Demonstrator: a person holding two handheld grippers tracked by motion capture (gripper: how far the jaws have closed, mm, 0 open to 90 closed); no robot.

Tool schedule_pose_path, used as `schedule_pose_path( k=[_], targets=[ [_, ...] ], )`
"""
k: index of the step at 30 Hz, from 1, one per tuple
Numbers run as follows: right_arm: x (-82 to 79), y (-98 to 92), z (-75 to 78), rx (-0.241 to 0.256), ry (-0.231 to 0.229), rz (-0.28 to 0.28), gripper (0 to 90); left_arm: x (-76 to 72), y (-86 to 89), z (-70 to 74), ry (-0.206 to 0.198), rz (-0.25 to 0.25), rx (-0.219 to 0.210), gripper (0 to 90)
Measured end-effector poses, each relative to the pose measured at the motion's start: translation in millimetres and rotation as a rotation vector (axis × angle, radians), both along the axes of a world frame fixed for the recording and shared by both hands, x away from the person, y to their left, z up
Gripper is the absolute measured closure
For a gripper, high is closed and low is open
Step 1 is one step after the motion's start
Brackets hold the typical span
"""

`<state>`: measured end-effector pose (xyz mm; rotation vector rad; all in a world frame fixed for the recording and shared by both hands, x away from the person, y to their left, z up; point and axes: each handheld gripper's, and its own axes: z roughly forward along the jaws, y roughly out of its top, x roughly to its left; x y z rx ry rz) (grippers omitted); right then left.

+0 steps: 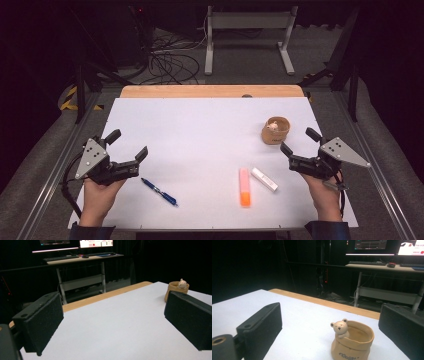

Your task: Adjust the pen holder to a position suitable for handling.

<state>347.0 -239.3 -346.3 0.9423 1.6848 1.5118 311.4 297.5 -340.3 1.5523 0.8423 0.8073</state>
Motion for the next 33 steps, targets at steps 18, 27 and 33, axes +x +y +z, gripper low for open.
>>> schedule_pose_path(
  k=[18, 27, 33],
  targets=[
    [39.0, 21.8, -9.7, -0.101, 0.049, -0.076, 20.2, -0.5, -0.5, 4.2, -0.002, 0.015, 0.025, 3.2],
    [63.8, 35.4, -15.0, -0.216, 0.096, -0.118, 26.4, -0.7, -0.6, 2.5, 0.003, 0.009, 0.019, 3.2],
    [74.4, 38.4, -24.5, -0.246, 0.137, -0.132, 30.3, -0.9, -0.5, 3.0, 0.001, 0.009, 0.016, 3.2]
  ],
)
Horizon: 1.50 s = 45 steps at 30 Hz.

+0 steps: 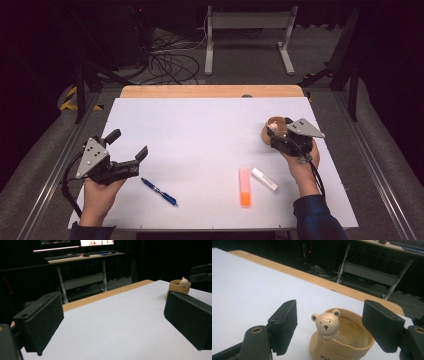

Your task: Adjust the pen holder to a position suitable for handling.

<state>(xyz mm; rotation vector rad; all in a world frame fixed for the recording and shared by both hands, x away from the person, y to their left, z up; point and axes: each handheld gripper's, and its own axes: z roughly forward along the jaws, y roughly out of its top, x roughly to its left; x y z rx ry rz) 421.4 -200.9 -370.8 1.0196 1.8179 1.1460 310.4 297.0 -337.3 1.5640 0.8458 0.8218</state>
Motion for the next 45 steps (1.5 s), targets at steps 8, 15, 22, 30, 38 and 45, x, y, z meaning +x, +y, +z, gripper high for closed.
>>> schedule_pose_path(
  k=[8, 15, 22, 30, 38, 45],
  targets=[
    [12.2, 4.8, -12.9, -0.059, 0.031, -0.022, 37.0, -0.2, 0.3, 0.3, -0.003, -0.001, -0.003, 3.3],
    [20.1, 8.1, -20.7, -0.080, 0.057, -0.022, 42.5, -0.3, 2.1, 0.3, 0.000, 0.002, -0.008, 3.3],
    [26.2, 10.8, -26.9, -0.099, 0.074, -0.032, 46.5, -1.1, 1.7, 1.0, -0.002, 0.003, -0.007, 3.3],
    [31.4, 13.4, -30.1, -0.129, 0.081, -0.049, 52.1, -1.5, 3.0, 2.0, -0.008, 0.004, -0.013, 3.4],
    [33.4, 15.3, -33.5, -0.135, 0.096, -0.048, 59.0, -2.9, 2.3, 2.6, -0.009, -0.002, -0.015, 3.4],
    [34.4, 15.3, -32.3, -0.119, 0.100, -0.036, 61.9, -2.9, 4.0, 2.7, -0.009, 0.004, -0.012, 3.5]
  ],
)
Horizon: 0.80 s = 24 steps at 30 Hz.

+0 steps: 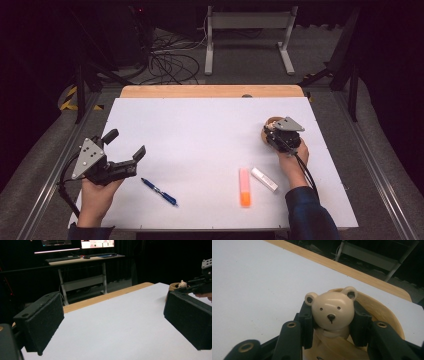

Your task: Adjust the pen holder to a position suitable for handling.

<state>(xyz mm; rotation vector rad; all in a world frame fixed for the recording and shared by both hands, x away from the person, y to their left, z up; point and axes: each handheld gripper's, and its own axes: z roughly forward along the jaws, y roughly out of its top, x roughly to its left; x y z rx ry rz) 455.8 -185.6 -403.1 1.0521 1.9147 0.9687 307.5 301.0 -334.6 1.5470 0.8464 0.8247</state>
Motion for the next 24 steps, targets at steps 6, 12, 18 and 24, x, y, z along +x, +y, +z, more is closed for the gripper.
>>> schedule_pose_path(
  k=[6, 12, 18, 24],
  targets=[
    [-2.0, 2.6, 1.7, 0.013, -0.003, 0.015, 62.5, 0.2, -0.1, -0.3, 0.001, 0.000, -0.002, 3.6],
    [-10.5, 14.2, 11.1, 0.005, -0.032, 0.062, 62.8, 0.9, -1.0, -1.7, 0.007, -0.004, -0.003, 3.6],
    [-19.9, 33.9, 18.7, 0.003, -0.045, 0.107, 63.0, 0.3, -2.4, -0.8, 0.003, -0.008, -0.003, 3.6],
    [-30.5, 55.9, 25.1, 0.007, -0.039, 0.139, 63.0, 0.1, -1.6, -0.6, 0.005, -0.009, -0.003, 3.6]
  ],
)
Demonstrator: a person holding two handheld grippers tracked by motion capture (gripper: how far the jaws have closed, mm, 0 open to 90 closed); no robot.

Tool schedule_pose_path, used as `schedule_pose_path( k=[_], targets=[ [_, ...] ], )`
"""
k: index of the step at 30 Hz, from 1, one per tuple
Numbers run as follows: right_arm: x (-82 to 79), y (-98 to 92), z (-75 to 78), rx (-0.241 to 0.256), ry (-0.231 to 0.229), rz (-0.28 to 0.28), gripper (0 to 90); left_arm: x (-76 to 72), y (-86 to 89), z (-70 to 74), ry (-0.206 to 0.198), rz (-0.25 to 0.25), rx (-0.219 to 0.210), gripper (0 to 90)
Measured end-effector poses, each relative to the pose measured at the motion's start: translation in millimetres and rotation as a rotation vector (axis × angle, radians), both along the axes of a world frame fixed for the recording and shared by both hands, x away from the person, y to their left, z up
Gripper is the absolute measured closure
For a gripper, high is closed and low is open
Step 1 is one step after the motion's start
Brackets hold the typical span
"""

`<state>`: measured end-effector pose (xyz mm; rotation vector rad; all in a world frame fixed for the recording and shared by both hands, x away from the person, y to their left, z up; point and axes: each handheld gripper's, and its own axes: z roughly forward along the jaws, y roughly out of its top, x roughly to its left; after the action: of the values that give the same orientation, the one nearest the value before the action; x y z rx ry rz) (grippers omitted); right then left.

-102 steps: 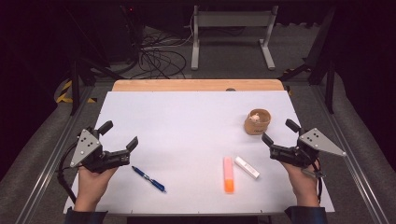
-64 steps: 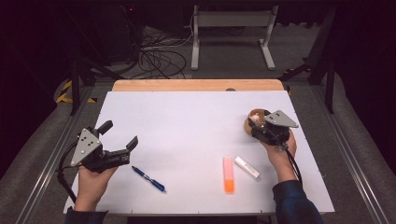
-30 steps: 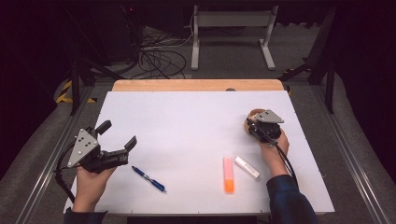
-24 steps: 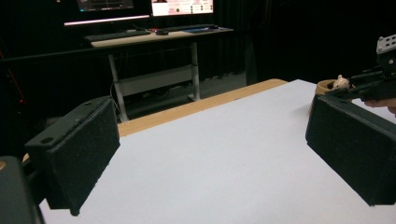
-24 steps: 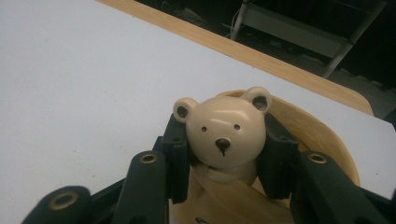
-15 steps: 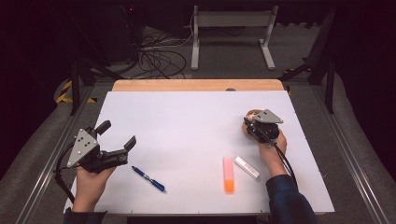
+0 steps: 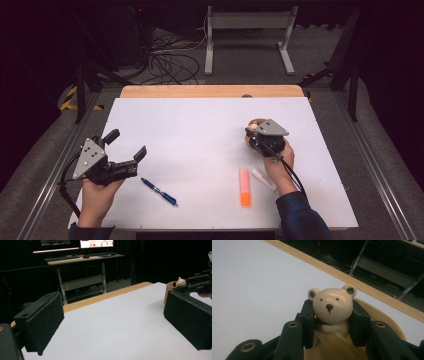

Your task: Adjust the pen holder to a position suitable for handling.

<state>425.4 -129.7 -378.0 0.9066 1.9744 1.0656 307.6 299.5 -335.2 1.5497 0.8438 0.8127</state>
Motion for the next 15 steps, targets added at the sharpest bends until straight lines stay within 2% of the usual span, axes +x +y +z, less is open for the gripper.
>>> schedule_pose_path(
  k=[3, 7, 8, 9, 15],
  targets=[
    [-10.1, 19.6, 5.6, 0.011, -0.007, 0.046, 62.9, -0.6, -0.3, 0.6, -0.001, -0.001, -0.002, 3.6],
    [-18.5, 39.7, 8.8, 0.000, -0.022, 0.096, 62.9, -0.5, -1.2, 0.5, -0.003, -0.005, -0.002, 3.7],
    [-18.5, 39.7, 8.8, 0.000, -0.022, 0.096, 62.9, -0.4, -1.4, 0.4, -0.003, -0.006, 0.000, 3.7],
    [-21.8, 49.3, 8.8, -0.003, -0.027, 0.113, 62.9, -0.4, -1.8, 0.2, -0.002, -0.006, 0.000, 3.7],
    [-30.7, 74.2, 6.9, 0.003, -0.038, 0.156, 62.9, 0.0, -1.7, -0.1, -0.001, -0.009, 0.000, 3.7]
  ],
)
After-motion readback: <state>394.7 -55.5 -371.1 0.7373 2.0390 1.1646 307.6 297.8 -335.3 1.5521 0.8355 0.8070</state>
